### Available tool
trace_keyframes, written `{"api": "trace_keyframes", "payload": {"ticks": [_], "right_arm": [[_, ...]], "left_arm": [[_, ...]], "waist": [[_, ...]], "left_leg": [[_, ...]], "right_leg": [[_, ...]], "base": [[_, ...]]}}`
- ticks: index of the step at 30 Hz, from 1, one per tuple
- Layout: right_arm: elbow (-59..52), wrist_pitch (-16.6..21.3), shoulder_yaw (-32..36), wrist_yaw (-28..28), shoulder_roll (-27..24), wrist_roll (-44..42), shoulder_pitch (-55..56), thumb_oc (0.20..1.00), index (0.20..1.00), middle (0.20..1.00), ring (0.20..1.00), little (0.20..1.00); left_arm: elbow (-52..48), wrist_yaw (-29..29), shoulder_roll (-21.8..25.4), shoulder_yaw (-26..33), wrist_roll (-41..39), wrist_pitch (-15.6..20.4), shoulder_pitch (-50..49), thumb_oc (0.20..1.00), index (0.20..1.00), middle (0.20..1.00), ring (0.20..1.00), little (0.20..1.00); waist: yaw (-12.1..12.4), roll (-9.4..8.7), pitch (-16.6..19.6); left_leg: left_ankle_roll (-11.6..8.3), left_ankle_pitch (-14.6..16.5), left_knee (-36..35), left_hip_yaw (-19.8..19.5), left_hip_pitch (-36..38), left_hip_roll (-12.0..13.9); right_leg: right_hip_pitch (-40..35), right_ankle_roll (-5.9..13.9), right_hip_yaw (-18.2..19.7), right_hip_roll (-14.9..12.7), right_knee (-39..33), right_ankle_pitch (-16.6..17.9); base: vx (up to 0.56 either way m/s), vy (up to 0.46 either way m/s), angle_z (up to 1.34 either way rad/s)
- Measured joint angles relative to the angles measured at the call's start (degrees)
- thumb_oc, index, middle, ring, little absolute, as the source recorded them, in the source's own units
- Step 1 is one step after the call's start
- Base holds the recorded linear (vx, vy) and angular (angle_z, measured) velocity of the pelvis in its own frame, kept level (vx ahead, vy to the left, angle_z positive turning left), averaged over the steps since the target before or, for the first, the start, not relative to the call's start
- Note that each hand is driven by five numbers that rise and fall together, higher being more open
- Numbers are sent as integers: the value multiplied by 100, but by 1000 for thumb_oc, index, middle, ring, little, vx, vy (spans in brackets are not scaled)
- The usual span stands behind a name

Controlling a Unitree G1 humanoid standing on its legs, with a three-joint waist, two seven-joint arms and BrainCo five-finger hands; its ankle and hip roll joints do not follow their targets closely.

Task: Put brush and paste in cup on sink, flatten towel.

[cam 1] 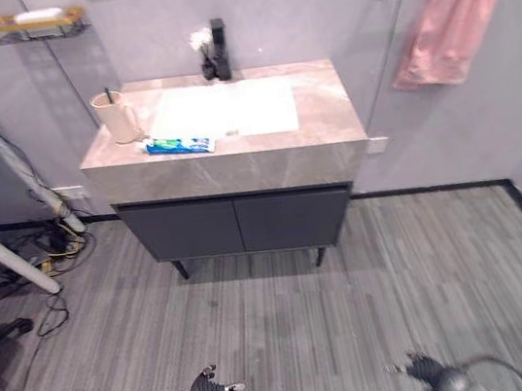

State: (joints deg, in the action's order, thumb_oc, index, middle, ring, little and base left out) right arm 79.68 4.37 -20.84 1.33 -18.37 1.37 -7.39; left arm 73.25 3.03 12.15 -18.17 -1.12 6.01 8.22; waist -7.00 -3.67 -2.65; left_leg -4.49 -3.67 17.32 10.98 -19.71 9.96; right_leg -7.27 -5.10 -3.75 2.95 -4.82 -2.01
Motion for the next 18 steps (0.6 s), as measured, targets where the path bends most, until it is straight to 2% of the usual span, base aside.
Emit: {"api": "trace_keyframes", "payload": {"ticks": [1, 2, 3, 4, 5, 6, 7, 8, 9, 10, 11, 12, 13, 14, 16, 18], "right_arm": [[-4, -42, -46, -4, -2, 4, 114, 1000, 1000, 1000, 1000, 1000], [-34, -53, -65, -10, -14, 23, 258, 1000, 1000, 1000, 1000, 1000], [78, -80, -65, -29, 22, 97, 393, 1000, 1000, 1000, 1000, 1000], [194, -95, -63, -42, 87, 170, 366, 1000, 1000, 1000, 1000, 1000], [175, -70, -70, -52, 91, 174, 380, 1000, 1000, 1000, 1000, 1000], [201, -72, -38, -60, 77, 173, 396, 1000, 1000, 1000, 1000, 1000], [369, -72, 132, -64, 52, 172, 346, 1000, 1000, 1000, 1000, 1000], [469, -89, 165, -57, 8, 169, 342, 1000, 1000, 1000, 1000, 1000], [501, -91, 158, -63, -69, 170, 358, 1000, 1000, 1000, 1000, 1000], [488, -90, 156, -66, -184, 170, 433, 1000, 1000, 1000, 1000, 1000], [380, -118, 156, -55, -78, 166, 486, 1000, 1000, 1000, 1000, 1000], [316, -111, 157, -116, 29, 168, 636, 1000, 1000, 1000, 1000, 1000], [225, -109, 158, -177, 173, 164, 848, 1000, 1000, 1000, 1000, 1000], [139, -122, 185, -180, 222, 162, 839, 1000, 1000, 1000, 1000, 1000], [-34, -192, 156, -184, 227, 161, 846, 1000, 1000, 1000, 1000, 1000], [-211, -201, 14, -189, 239, 164, 878, 1000, 1000, 1000, 1000, 1000]], "left_arm": [[73, 33, 14, -8, 2, -17, -164, 1000, 1000, 1000, 1000, 1000], [128, 30, 25, -53, -3, -12, -224, 1000, 1000, 1000, 1000, 1000], [266, 44, 85, -56, 19, 17, -257, 1000, 1000, 1000, 1000, 1000], [496, 60, 171, -41, 35, -5, -225, 1000, 1000, 1000, 1000, 1000], [547, 76, 229, 99, 7, -5, -273, 1000, 1000, 1000, 1000, 1000], [572, 58, 267, 102, 21, -1, -278, 1000, 1000, 1000, 1000, 1000], [733, 44, 300, 214, 165, 11, -288, 1000, 1000, 1000, 1000, 1000], [721, 45, 245, 200, 164, -2, -342, 1000, 1000, 1000, 1000, 1000], [721, 44, 166, 151, 177, -6, -374, 1000, 1000, 1000, 1000, 1000], [741, 7, 45, 42, 221, -25, -403, 1000, 1000, 1000, 1000, 1000], [758, 10, 96, -108, 223, -24, -382, 1000, 1000, 1000, 1000, 1000], [716, 11, 125, -128, 222, -7, -332, 1000, 1000, 1000, 1000, 1000], [697, 12, 152, -185, 222, 1, -241, 1000, 1000, 1000, 1000, 1000], [654, 11, 172, -264, 225, -8, -196, 1000, 1000, 1000, 1000, 1000], [630, 1, 97, -410, 228, -21, -234, 1000, 1000, 1000, 1000, 1000], [571, -3, 116, -560, 227, -33, -228, 1000, 1000, 1000, 1000, 1000]], "waist": [[-9, 93, -15], [-29, 159, 0], [12, 163, 3], [52, 146, -51], [43, 15, -170], [27, -16, -151], [4, -48, -155], [93, -52, -130], [179, 97, -36], [188, 374, 105], [185, 321, 146], [173, 326, 120], [128, 209, 169], [144, 151, 160], [168, 232, 185], [168, 277, 181]], "left_leg": [[21, -18, -775, 46, 222, -137], [22, -100, -1137, -11, 277, -241], [16, -285, -1973, -209, 411, -397], [-40, -393, -2299, -251, 299, -378], [128, -544, -2223, -191, 221, -374], [125, -540, -2085, -77, 188, -366], [141, -529, -1832, 215, 312, -357], [173, -509, -1779, -34, 510, -444], [274, -440, -1697, -277, 677, -507], [481, -394, -1701, -528, 886, -605], [514, -544, -1796, -576, 1046, -733], [556, -548, -1912, -581, 1257, -781], [670, -416, -2037, -510, 1434, -974], [702, -328, -2058, -394, 1480, -1065], [758, -231, -2227, -169, 1667, -1158], [904, -114, -2187, -126, 1713, -1336]], "right_leg": [[-94, 69, 37, 3, 0, -42], [-123, 143, 114, 19, -3, -87], [-181, 329, 228, 8, -3, -215], [-219, 340, 290, 41, -2, -236], [-472, 375, 318, -95, -3, -260], [-531, 434, 326, -128, -4, -292], [-798, 641, 492, -250, 1, -432], [-902, 687, 723, -321, 19, -461], [-920, 708, 881, -319, 89, -474], [-938, 788, 977, -223, 229, -548], [-935, 851, 924, -318, 493, -675], [-798, 789, 896, -433, 920, -916], [-655, 709, 946, -630, 1112, -818], [-447, 814, 1029, -732, 1626, -983], [156, 862, 1101, -826, 2875, -1077], [418, 890, 1106, -1043, 3338, -1041]], "base": [[488, 221, -19], [232, 99, -15], [250, 107, -23], [421, 173, -44], [575, 255, -41], [706, 369, -44], [534, 344, -64], [375, 264, -100], [216, 177, -110], [90, 79, -78], [257, 288, -43], [293, 393, -15], [364, 491, -15], [194, 280, -28], [168, 248, -51], [158, 242, -20]]}}
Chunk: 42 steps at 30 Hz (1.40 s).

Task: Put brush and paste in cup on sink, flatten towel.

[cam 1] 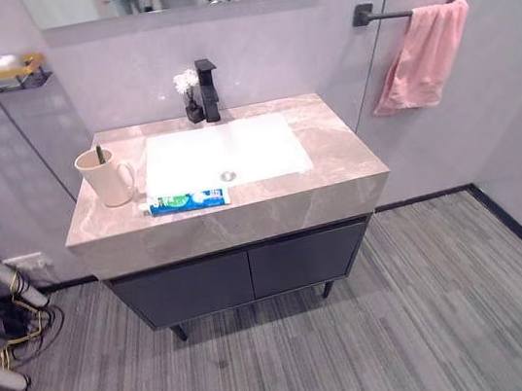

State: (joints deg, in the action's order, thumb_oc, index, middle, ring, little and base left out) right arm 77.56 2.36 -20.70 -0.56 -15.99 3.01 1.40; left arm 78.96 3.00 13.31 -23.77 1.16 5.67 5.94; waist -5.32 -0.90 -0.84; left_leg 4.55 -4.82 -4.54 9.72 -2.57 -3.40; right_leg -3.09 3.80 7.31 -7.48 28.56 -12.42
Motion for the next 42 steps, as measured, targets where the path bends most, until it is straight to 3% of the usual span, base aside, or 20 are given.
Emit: {"api": "trace_keyframes", "payload": {"ticks": [2, 5, 6, 9, 11, 12, 14, 15, 16, 17, 18, 21, 24, 25, 27, 31, 34, 39, 41, 42], "right_arm": [[-51, -8, -23, 22, -45, -2, -77, 1000, 1000, 1000, 1000, 1000], [-60, -26, -29, 56, -79, -4, -185, 1000, 1000, 1000, 1000, 1000], [-83, -32, -78, 61, -98, -2, -227, 1000, 1000, 1000, 1000, 1000], [-169, -29, -91, 67, -227, -5, -294, 1000, 1000, 1000, 1000, 1000], [-328, -20, -66, 52, -243, -57, -196, 1000, 1000, 1000, 1000, 1000], [-353, 10, -76, 60, -216, -117, -233, 1000, 1000, 1000, 1000, 1000], [-362, 11, -74, 55, -187, -202, -228, 1000, 1000, 1000, 1000, 1000], [-393, 9, -85, 60, -193, -218, -252, 1000, 1000, 1000, 1000, 1000], [-430, 19, -97, 56, -163, -220, -236, 1000, 1000, 1000, 1000, 1000], [-460, 17, -96, 72, -77, -223, -179, 1000, 1000, 1000, 1000, 1000], [-463, 16, -95, 55, -38, -221, -106, 1000, 1000, 1000, 1000, 1000], [-328, 13, -117, 50, 11, -220, -21, 1000, 1000, 1000, 1000, 1000], [-319, 15, -110, 18, 43, -214, 107, 1000, 1000, 1000, 1000, 1000], [-281, 17, -117, 32, -12, -213, 148, 1000, 1000, 1000, 1000, 1000], [-291, 17, -118, 32, -128, -213, 87, 1000, 1000, 1000, 1000, 1000], [-301, 26, -50, 60, -368, -277, -93, 1000, 1000, 1000, 1000, 1000], [-291, 22, -58, 59, -443, -336, -102, 1000, 1000, 1000, 1000, 1000], [-284, 22, -102, 50, -443, -328, -11, 1000, 1000, 1000, 1000, 1000], [-280, 24, -204, 50, -457, -323, 23, 1000, 1000, 1000, 1000, 1000], [-281, 31, -253, 46, -426, -322, 37, 1000, 1000, 1000, 1000, 1000]], "left_arm": [[-38, 0, -4, -20, 1, -1, 12, 1000, 1000, 1000, 1000, 1000], [-41, -9, -1, -23, 10, -7, 18, 1000, 1000, 1000, 1000, 1000], [-41, -30, 4, -30, 61, -21, -11, 1000, 1000, 1000, 1000, 1000], [-67, -89, -10, -238, 178, -41, -106, 1000, 1000, 1000, 1000, 1000], [-126, -105, 36, -189, 178, -74, -178, 1000, 1000, 1000, 1000, 1000], [-66, -108, 40, -141, 178, -85, -172, 1000, 1000, 1000, 1000, 1000], [-59, -108, 75, -140, 179, -85, -218, 1000, 1000, 1000, 1000, 1000], [86, -101, 34, -25, 203, -89, -400, 1000, 1000, 1000, 1000, 1000], [172, -100, 39, 84, 207, -87, -413, 1000, 1000, 1000, 1000, 1000], [307, -105, 77, 122, 222, -95, -349, 1000, 1000, 1000, 1000, 1000], [273, -104, 110, 135, 223, -83, -381, 1000, 1000, 1000, 1000, 1000], [278, -105, 102, 282, 226, -78, -520, 1000, 1000, 1000, 1000, 1000], [248, -110, 204, 268, 288, -83, -551, 1000, 1000, 1000, 1000, 1000], [206, -113, 178, 261, 335, -79, -605, 1000, 1000, 1000, 1000, 1000], [130, -108, 103, 253, 335, -84, -608, 1000, 1000, 1000, 1000, 1000], [-117, -105, -142, 199, 334, -63, -459, 1000, 1000, 1000, 1000, 1000], [-143, -102, -234, -24, 336, -20, -254, 1000, 1000, 1000, 1000, 1000], [-99, -106, -263, -243, 339, -3, -221, 1000, 1000, 1000, 1000, 1000], [-17, -101, -269, -238, 339, -1, -223, 1000, 1000, 1000, 1000, 1000], [10, -99, -235, -236, 340, 2, -173, 1000, 1000, 1000, 1000, 1000]], "waist": [[36, 5, 18], [142, 57, 4], [160, 90, -12], [154, 258, -74], [123, 243, -77], [125, 256, -91], [145, 125, -92], [175, 92, -26], [148, 63, -6], [107, -51, 26], [105, -212, 25], [124, -333, 133], [44, -390, 243], [44, -247, 317], [47, -76, 341], [-10, 183, 337], [-35, 366, 302], [-164, 628, 149], [-166, 735, 90], [-180, 729, 49]], "left_leg": [[140, 83, -40, 26, 73, -196], [269, 165, -30, 31, 196, -228], [395, 209, -59, 20, 294, -232], [462, 247, -68, -4, 451, -133], [470, 282, -58, -97, 499, -109], [471, 283, -67, -88, 477, -51], [398, 326, -72, 47, 488, -75], [247, 437, -93, 191, 559, -37], [183, 448, -84, 189, 563, -18], [120, 467, -92, 132, 567, 0], [61, 502, -95, 56, 696, 9], [-192, 694, -99, -93, 938, 119], [-338, 742, -95, -409, 1006, 361], [-554, 696, -81, -445, 1078, 678], [-646, 691, -62, -466, 1092, 948], [-939, 476, -53, -438, 1130, 1196], [-1129, 595, -53, -442, 1131, 1391], [-1132, 778, -29, -461, 1014, 1579], [-1064, 874, 160, -523, 875, 1640], [-1136, 918, 461, -647, 642, 1650]], "right_leg": [[157, 136, -9, -261, 234, 72], [186, 243, -27, -313, 377, 393], [267, 202, -221, -354, 602, 542], [499, 200, -569, -349, 1154, 997], [697, 123, -421, -50, 1104, 488], [727, 52, -670, -26, 648, 296], [899, 71, -937, -171, 120, 281], [890, 142, -1337, -340, -1281, 431], [905, 132, -1103, -290, -1930, 648], [870, 189, -768, -274, -2807, 1181], [908, 191, -936, -435, -3218, 1810], [883, 220, -1001, -580, -3196, 2159], [594, 292, -999, -397, -3176, 2050], [384, 249, -1170, -97, -3352, 2036], [312, 94, -1287, 160, -3351, 1942], [259, -150, -1418, 418, -3349, 1789], [202, -217, -1463, 619, -3349, 1685], [320, -266, -1538, 759, -3234, 1643], [450, -327, -1548, 833, -3024, 1535], [618, -356, -1538, 799, -2797, 1373]], "base": [[148, 233, 0], [99, 189, -1], [133, 238, 4], [125, 86, 3], [147, 13, 8], [108, -88, 3], [209, -149, -25], [193, -127, -49], [200, -156, -27], [144, -120, 18], [357, -293, 35], [292, -240, 26], [171, -178, 53], [165, -206, 40], [116, -154, 20], [122, -113, 6], [100, -74, 10], [100, -70, 5], [67, -100, 9], [38, -127, 29]]}}
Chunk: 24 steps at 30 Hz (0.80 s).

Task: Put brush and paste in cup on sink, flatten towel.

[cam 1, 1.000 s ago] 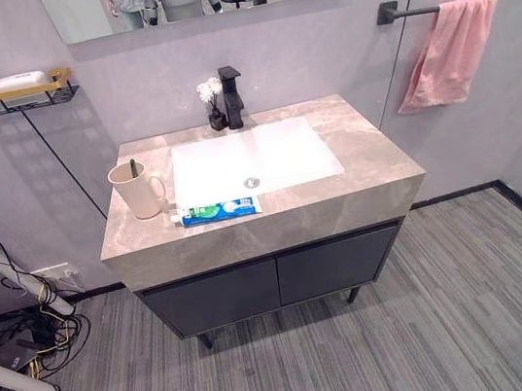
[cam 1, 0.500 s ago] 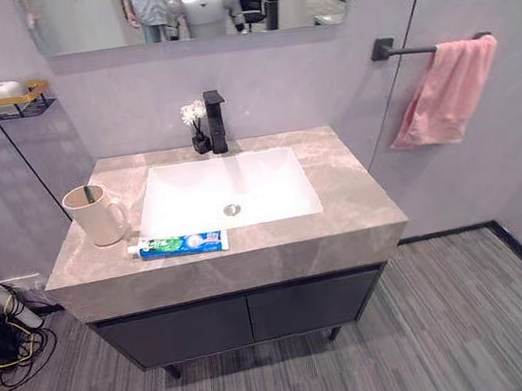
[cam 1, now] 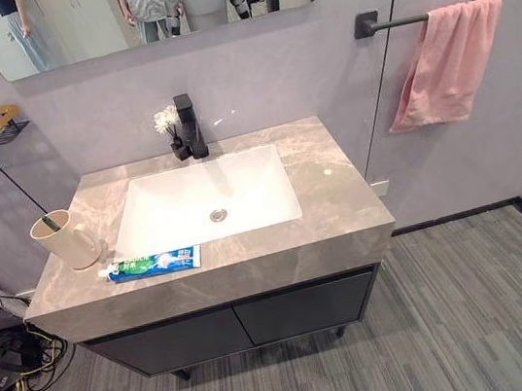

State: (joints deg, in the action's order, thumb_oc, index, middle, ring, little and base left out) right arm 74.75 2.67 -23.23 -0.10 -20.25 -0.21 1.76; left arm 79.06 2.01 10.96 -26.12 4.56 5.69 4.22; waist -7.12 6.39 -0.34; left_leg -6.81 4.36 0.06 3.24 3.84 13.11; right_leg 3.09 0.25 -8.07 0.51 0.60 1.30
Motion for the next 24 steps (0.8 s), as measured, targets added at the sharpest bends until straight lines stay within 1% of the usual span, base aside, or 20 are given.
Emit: {"api": "trace_keyframes", "payload": {"ticks": [1, 2, 3, 4, 5, 6, 7, 8, 10, 11, 12, 13, 15, 16, 17, 18, 19, 20, 22, 24], "right_arm": [[-2, -2, 17, 3, 25, 2, 3, 1000, 1000, 1000, 1000, 1000], [-17, 10, 13, 0, 75, 3, 4, 1000, 1000, 1000, 1000, 1000], [3, 75, -5, 9, 97, 6, -71, 1000, 1000, 1000, 1000, 1000], [75, 112, -50, 16, 111, 10, -123, 1000, 1000, 1000, 1000, 1000], [291, 102, -185, 35, 139, 20, -259, 1000, 1000, 1000, 1000, 1000], [416, 115, -225, 91, 116, 55, -265, 1000, 1000, 1000, 1000, 1000], [578, 109, -174, 129, 108, 55, -260, 1000, 1000, 1000, 1000, 1000], [723, 102, -66, 128, 78, 54, -254, 1000, 1000, 1000, 1000, 1000], [853, 88, 182, 129, -49, 39, -141, 1000, 1000, 1000, 1000, 1000], [813, 85, 169, 130, -131, 39, -114, 1000, 1000, 1000, 1000, 1000], [724, 88, 160, 123, -170, 40, -102, 1000, 1000, 1000, 1000, 1000], [655, 96, 131, 117, -244, 41, -112, 1000, 1000, 1000, 1000, 1000], [535, 107, 60, 115, -294, 47, -124, 1000, 1000, 1000, 1000, 1000], [442, 107, 75, 110, -349, 50, -79, 1000, 1000, 1000, 1000, 1000], [425, 83, 350, 99, -309, 46, -29, 1000, 1000, 1000, 1000, 1000], [397, 87, 278, 76, -128, 47, -34, 1000, 1000, 1000, 1000, 1000], [307, 88, 282, 78, -66, 47, -38, 1000, 1000, 1000, 1000, 1000], [209, 100, 184, 81, -18, 65, -109, 1000, 1000, 1000, 1000, 1000], [137, 92, 44, 85, 35, 128, -212, 1000, 1000, 1000, 1000, 1000], [5, 101, 34, 85, 47, 155, -187, 1000, 1000, 1000, 1000, 1000]], "left_arm": [[-31, 18, 27, 9, 6, 4, 27, 1000, 1000, 1000, 1000, 1000], [-88, 38, 103, 12, 7, 23, 27, 1000, 1000, 1000, 1000, 1000], [-105, 65, 171, 36, 0, 44, 41, 1000, 1000, 1000, 1000, 1000], [-179, 103, 236, 30, -8, 61, 157, 1000, 1000, 1000, 1000, 1000], [-194, 149, 336, 78, -25, 71, 266, 1000, 1000, 1000, 1000, 1000], [-221, 167, 365, 74, -22, 103, 261, 1000, 1000, 1000, 1000, 1000], [-218, 169, 339, 58, -20, 129, 274, 1000, 1000, 1000, 1000, 1000], [-213, 167, 303, 42, -16, 151, 256, 1000, 1000, 1000, 1000, 1000], [-78, 164, 223, -200, -7, 165, 304, 1000, 1000, 1000, 1000, 1000], [-17, 164, 200, -211, -7, 157, 228, 1000, 1000, 1000, 1000, 1000], [-5, 159, 202, -201, -6, 149, 168, 1000, 1000, 1000, 1000, 1000], [-37, 154, 193, -201, -6, 139, 72, 1000, 1000, 1000, 1000, 1000], [-30, 139, 159, -215, 6, 137, 69, 1000, 1000, 1000, 1000, 1000], [-53, 130, 112, -220, 6, 151, 84, 1000, 1000, 1000, 1000, 1000], [-45, 122, 32, -227, 11, 172, 121, 1000, 1000, 1000, 1000, 1000], [-49, 119, 85, -274, 13, 178, 123, 1000, 1000, 1000, 1000, 1000], [-38, 116, 88, -338, 20, 170, 120, 1000, 1000, 1000, 1000, 1000], [-17, 108, 103, -351, 45, 164, 127, 1000, 1000, 1000, 1000, 1000], [5, 111, 126, -352, 45, 163, 138, 1000, 1000, 1000, 1000, 1000], [-2, 118, 141, -349, 45, 166, 134, 1000, 1000, 1000, 1000, 1000]], "waist": [[19, -80, -73], [60, -283, -117], [171, -509, -229], [229, -696, -328], [321, -790, -391], [301, -869, -391], [219, -806, -332], [174, -715, -277], [106, -479, -208], [91, -401, -145], [89, -380, -121], [131, -349, -98], [125, -335, -46], [112, -254, 9], [113, -152, 40], [146, -375, 159], [151, -439, 136], [154, -559, 126], [173, -584, 84], [187, -534, 41]], "left_leg": [[-188, -140, 350, -107, -169, -74], [-382, -355, 817, -170, -447, -199], [-551, -588, 1681, -375, -986, -344], [-592, -791, 2356, -578, -1410, -470], [-509, -846, 3035, -709, -1762, -545], [-394, -817, 2939, -412, -1797, -487], [-305, -819, 2283, 58, -1715, -289], [-242, -914, 970, 570, -1405, -83], [-412, -1040, -629, 1158, -1074, 258], [-472, -1088, -624, 1455, -945, 422], [-446, -1143, -615, 1370, -779, 393], [-437, -1135, -616, 592, -538, 116], [-396, -1117, -594, 513, -371, -141], [-203, -1221, -592, 523, -327, -289], [96, -979, -587, 705, -184, -368], [239, -865, -588, 747, -113, -704], [344, -729, -590, 857, -69, -808], [412, -699, -593, 894, 1, -979], [573, -596, -617, 982, 54, -1183], [780, -494, -594, 970, 155, -1346]], "right_leg": [[47, -14, -38, -7, 63, -41], [102, -35, -27, -151, 134, -72], [158, -74, -38, -263, 197, -93], [229, -143, -22, -405, 252, -111], [138, -233, -40, -449, 118, -44], [60, -223, -73, -455, -11, -42], [-53, -210, -244, -436, -202, -33], [-182, -149, -335, -392, -428, -20], [-336, -1, -334, -256, -595, 13], [-400, 6, -286, -252, -563, 17], [-433, 10, -202, -261, -553, 17], [-452, 44, 50, -329, -425, -32], [-524, 125, 117, -421, -365, -45], [-506, 209, 120, -455, -255, -93], [-425, 318, 127, -490, 115, -332], [-167, 460, 382, -792, 626, -518], [-29, 547, 459, -963, 959, -694], [54, 541, 528, -1104, 1171, -691], [190, 527, 618, -1299, 1503, -676], [265, 536, 633, -1512, 1840, -613]], "base": [[37, -195, 28], [-1, -124, 23], [58, -50, 12], [120, 62, 7], [203, 135, -1], [244, 218, 18], [335, 355, 32], [346, 391, 43], [320, 376, 18], [223, 254, -19], [277, 326, -67], [140, 173, -68], [176, 298, -41], [158, 393, -2], [66, 255, -7], [84, 338, -20], [49, 235, -32], [54, 254, -29], [35, 163, -15], [66, 188, 6]]}}
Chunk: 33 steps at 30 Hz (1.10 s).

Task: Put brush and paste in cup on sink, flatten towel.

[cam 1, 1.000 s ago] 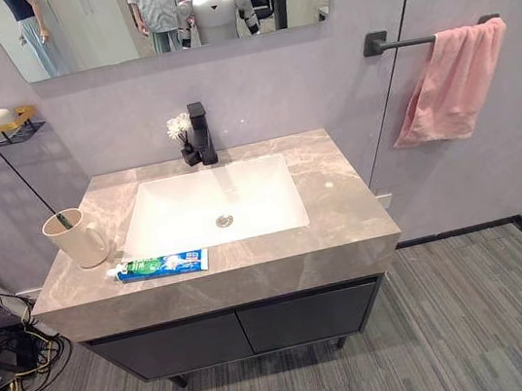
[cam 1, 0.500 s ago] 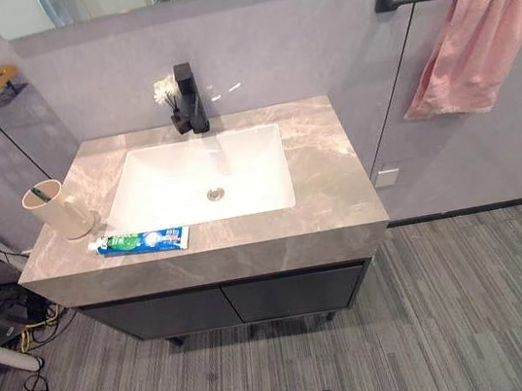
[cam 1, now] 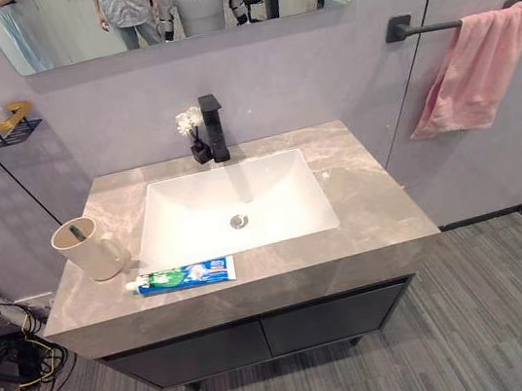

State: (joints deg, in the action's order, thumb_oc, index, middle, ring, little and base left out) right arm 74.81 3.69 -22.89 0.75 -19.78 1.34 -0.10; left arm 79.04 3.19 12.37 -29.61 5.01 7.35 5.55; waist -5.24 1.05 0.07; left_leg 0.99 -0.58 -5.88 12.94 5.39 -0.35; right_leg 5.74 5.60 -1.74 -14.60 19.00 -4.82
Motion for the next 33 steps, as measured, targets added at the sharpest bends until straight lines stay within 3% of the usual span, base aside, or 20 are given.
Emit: {"api": "trace_keyframes", "payload": {"ticks": [2, 5, 6, 7, 8, 9, 10, 12, 15, 21, 24, 28, 31, 33], "right_arm": [[-23, -7, 27, 41, 22, 1, -69, 1000, 1000, 1000, 1000, 1000], [-30, -12, 133, 44, -47, -2, -156, 1000, 1000, 1000, 1000, 1000], [-45, -9, 197, 40, -41, -6, -238, 1000, 1000, 1000, 1000, 1000], [-60, -3, 227, 30, -20, -23, -266, 1000, 1000, 1000, 1000, 1000], [-65, -3, 214, 23, 56, -42, -267, 1000, 1000, 1000, 1000, 1000], [-59, -10, 133, 42, 218, -39, -286, 1000, 1000, 1000, 1000, 1000], [-66, -2, 95, 30, 255, -31, -305, 1000, 1000, 1000, 1000, 1000], [-21, -7, -39, 30, 299, 103, -244, 1000, 1000, 1000, 1000, 1000], [11, 4, -31, 7, 304, 322, -175, 1000, 1000, 1000, 1000, 1000], [78, -13, 5, 7, 32, 407, -191, 1000, 1000, 1000, 1000, 1000], [0, -10, 34, 0, -70, 409, -199, 1000, 1000, 1000, 1000, 1000], [-26, -39, 149, -10, -307, 413, -141, 1000, 1000, 1000, 1000, 1000], [7, -139, 150, -84, -274, 450, -120, 1000, 1000, 1000, 1000, 1000], [10, -180, 115, -128, -120, 517, -115, 1000, 1000, 1000, 1000, 1000]], "left_arm": [[0, -2, 86, 14, -1, 0, -10, 1000, 1000, 1000, 1000, 1000], [-157, 0, 152, -67, 26, -7, -50, 1000, 1000, 1000, 1000, 1000], [-301, -8, 160, -91, 118, 1, -78, 1000, 1000, 1000, 1000, 1000], [-409, -11, 171, -58, 190, 4, -93, 1000, 1000, 1000, 1000, 1000], [-427, -19, 178, -34, 240, 10, -97, 1000, 1000, 1000, 1000, 1000], [-378, -33, 303, -38, 245, 24, -77, 1000, 1000, 1000, 1000, 1000], [-342, -37, 338, -40, 264, 8, -96, 1000, 1000, 1000, 1000, 1000], [-347, -40, 356, -41, 289, 3, -125, 1000, 1000, 1000, 1000, 1000], [-461, -39, 357, -29, 293, 14, -285, 1000, 1000, 1000, 1000, 1000], [-1700, -180, 468, -513, 678, 111, -353, 1000, 1000, 1000, 1000, 1000], [-3023, -457, 949, -795, 798, 192, -486, 1000, 1000, 1000, 1000, 1000], [-6385, -1217, 2616, -965, 884, 241, -390, 1000, 1000, 1000, 1000, 1000], [-7008, -1557, 2684, -718, 677, 222, -198, 1000, 1000, 1000, 1000, 1000], [-7173, -1791, 2517, -866, 596, 152, 96, 1000, 1000, 1000, 1000, 1000]], "waist": [[93, 10, -49], [152, 50, -187], [151, 53, -233], [126, 62, -308], [128, 104, -349], [197, -127, -333], [217, -235, -330], [152, -335, -291], [315, -477, -154], [307, 33, -99], [315, 107, -89], [324, 83, -162], [338, 133, -115], [291, 224, -60]], "left_leg": [[145, 99, -26, 22, 67, -172], [249, 111, 2, 36, 175, -296], [312, 145, 2, 90, 160, -305], [347, 168, 4, 24, 197, -270], [303, 145, 3, 37, 193, -111], [223, 130, 4, 195, 137, -125], [194, 149, 4, 191, 136, -152], [125, 172, -10, -12, 96, -111], [-82, 202, -1, -13, 211, -79], [-318, 141, -2, -310, 156, 298], [-389, 119, -21, -321, 161, 379], [-432, 103, -26, -401, 156, 442], [-438, 102, -26, -403, 164, 438], [-446, 95, -23, -411, 168, 443]], "right_leg": [[66, 180, 121, -118, 161, 193], [136, 241, 86, -206, 283, 495], [125, 263, -105, -241, 227, 632], [177, 315, 36, -96, 286, 463], [161, 250, 375, 295, 104, 142], [219, 315, -93, 318, -735, 318], [223, 327, -267, 260, -1074, 461], [-30, 325, -276, 250, -1561, 779], [-419, 284, -211, 271, -2123, 1070], [-701, 56, -567, 618, -2397, 1062], [-712, 9, -590, 685, -2412, 1040], [-752, -1, -654, 739, -2442, 1029], [-764, -1, -658, 739, -2442, 1030], [-767, -3, -662, 743, -2442, 1030]], "base": [[93, 244, 0], [46, 197, -2], [63, 106, -15], [48, 7, -11], [-27, -109, -16], [-29, -122, -17], [-19, -132, -6], [35, -105, 37], [35, -82, 6], [5, -61, 20], [2, -45, 5], [4, -37, 9], [18, -25, 1], [27, -36, 2]]}}
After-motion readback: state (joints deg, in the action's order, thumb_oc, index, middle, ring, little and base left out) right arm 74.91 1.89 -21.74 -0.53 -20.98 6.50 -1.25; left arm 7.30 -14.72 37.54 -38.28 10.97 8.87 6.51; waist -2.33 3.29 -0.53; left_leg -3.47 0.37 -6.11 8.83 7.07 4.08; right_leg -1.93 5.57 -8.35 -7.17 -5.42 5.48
